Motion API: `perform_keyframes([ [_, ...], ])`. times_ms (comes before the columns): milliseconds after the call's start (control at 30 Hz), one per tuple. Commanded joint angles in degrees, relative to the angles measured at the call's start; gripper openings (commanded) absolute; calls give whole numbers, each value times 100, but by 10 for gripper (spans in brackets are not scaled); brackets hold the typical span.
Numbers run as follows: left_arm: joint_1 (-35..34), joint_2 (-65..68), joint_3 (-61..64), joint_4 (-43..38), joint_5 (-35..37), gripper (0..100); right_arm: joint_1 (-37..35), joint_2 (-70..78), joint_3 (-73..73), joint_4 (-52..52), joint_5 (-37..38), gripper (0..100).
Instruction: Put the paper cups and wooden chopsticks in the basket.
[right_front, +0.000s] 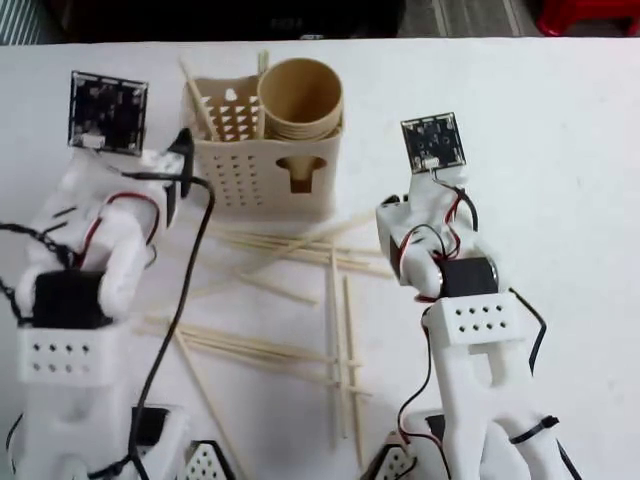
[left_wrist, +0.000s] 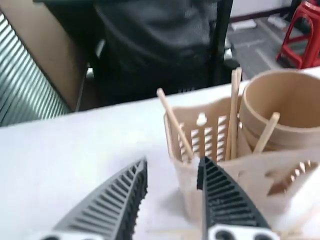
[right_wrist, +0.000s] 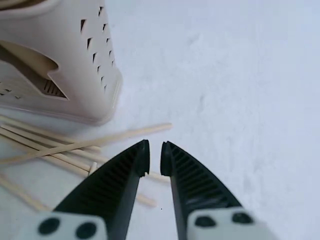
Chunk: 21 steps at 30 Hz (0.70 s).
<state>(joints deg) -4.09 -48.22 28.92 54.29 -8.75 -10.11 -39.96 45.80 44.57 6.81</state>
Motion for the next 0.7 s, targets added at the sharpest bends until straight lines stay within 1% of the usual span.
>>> perform_keyframes([
  [0,-189,-347,-53,730,35,172,-66,-189,-202,-13,0,52],
  [67,-268,-391,-44,1011,44,172,-207,-136,-440,400,9,53],
  [133,-365,-435,149,1108,44,172,-426,-136,-712,954,9,53],
  [233,-470,-611,668,1029,44,172,-778,-136,-1081,1763,-35,53],
  [333,-673,-936,1345,782,44,172,-1147,-136,-1231,2334,-44,70],
  [400,-796,-1226,1793,615,44,172,-1385,-127,-1222,2642,-132,123],
  [500,-892,-1763,2488,378,26,172,-1604,-127,-1046,2862,-677,233],
  [600,-901,-2334,3095,158,9,172,-1877,-127,-527,2730,-1011,319],
  [667,-901,-2721,3473,18,9,172,-2088,-127,-18,2334,-1081,353],
])
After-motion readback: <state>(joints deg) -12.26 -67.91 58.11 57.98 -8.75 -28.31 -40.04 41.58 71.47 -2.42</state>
